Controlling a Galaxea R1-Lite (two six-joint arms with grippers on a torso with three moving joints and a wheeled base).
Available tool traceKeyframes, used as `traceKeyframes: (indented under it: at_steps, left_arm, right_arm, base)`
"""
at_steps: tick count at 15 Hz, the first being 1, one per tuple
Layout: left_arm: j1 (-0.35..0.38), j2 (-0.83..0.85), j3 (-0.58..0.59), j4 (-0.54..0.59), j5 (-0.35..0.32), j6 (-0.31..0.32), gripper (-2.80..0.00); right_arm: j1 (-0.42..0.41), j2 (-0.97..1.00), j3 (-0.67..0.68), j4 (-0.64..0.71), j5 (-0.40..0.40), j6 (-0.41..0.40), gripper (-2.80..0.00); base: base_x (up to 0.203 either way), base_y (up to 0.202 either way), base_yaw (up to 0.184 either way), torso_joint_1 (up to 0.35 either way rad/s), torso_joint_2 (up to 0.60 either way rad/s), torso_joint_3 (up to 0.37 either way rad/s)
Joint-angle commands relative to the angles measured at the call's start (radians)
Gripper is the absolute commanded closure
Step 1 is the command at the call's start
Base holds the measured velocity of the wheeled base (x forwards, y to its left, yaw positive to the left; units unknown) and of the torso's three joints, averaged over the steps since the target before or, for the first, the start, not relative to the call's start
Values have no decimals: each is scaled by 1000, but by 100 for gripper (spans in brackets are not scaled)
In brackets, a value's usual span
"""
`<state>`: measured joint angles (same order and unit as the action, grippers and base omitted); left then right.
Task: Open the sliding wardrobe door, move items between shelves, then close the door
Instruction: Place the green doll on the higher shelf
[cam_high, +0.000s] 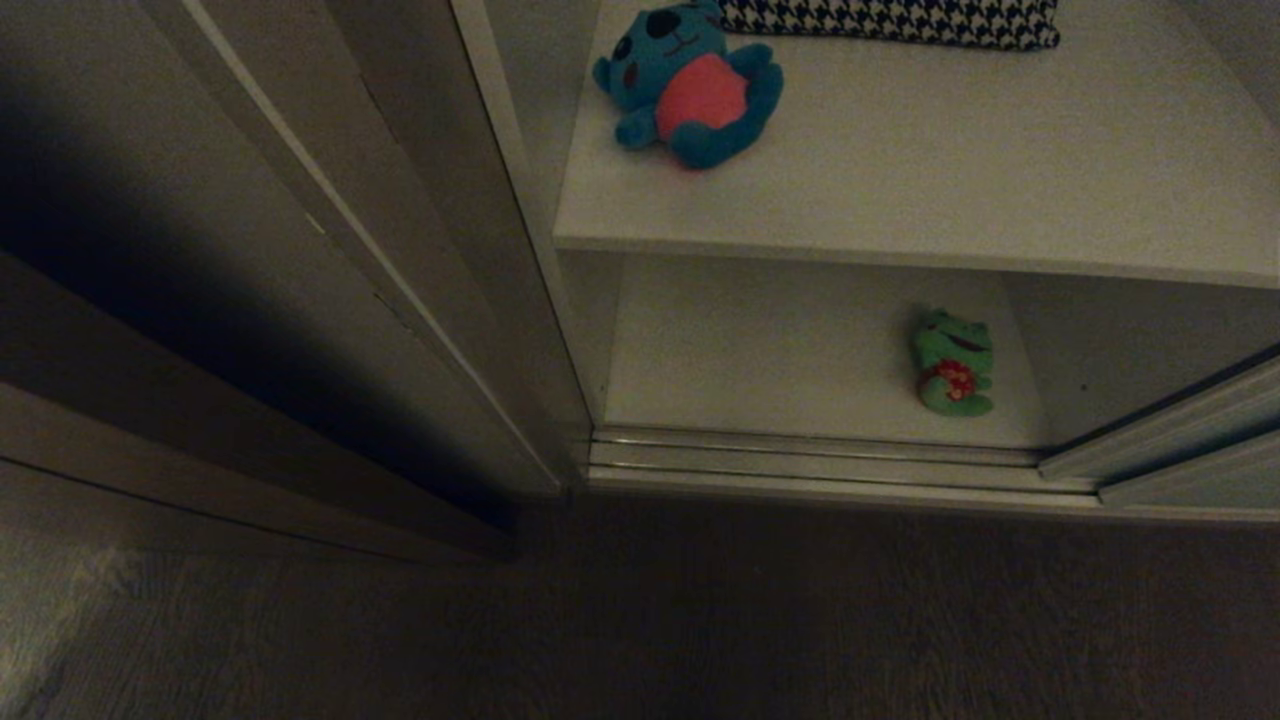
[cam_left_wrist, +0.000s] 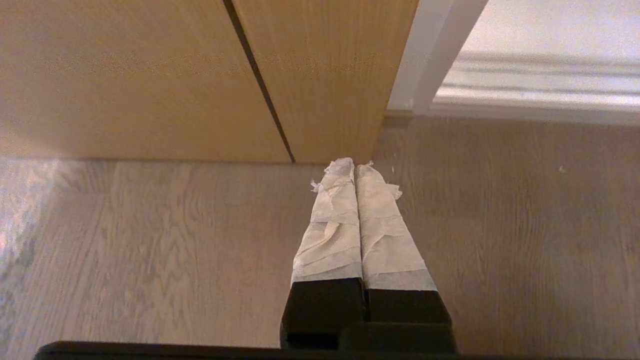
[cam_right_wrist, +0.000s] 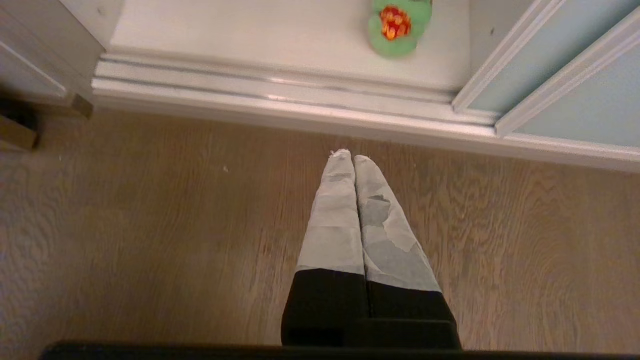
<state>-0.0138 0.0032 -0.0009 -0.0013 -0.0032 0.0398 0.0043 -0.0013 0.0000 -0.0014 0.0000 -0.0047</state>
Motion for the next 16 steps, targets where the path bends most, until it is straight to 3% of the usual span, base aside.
traceKeyframes:
  at_steps: [1, 16]
  left_arm:
    - [0, 1, 1, 0, 0, 0, 0]
    - [0, 1, 1, 1, -1, 5, 0]
  right_arm:
    - [0, 0, 2, 0, 0, -1, 0]
    - [0, 0, 2, 0, -1, -1, 0]
  base:
    - [0, 0, 0, -1, -5, -198]
    - [0, 0, 0, 4, 3, -198]
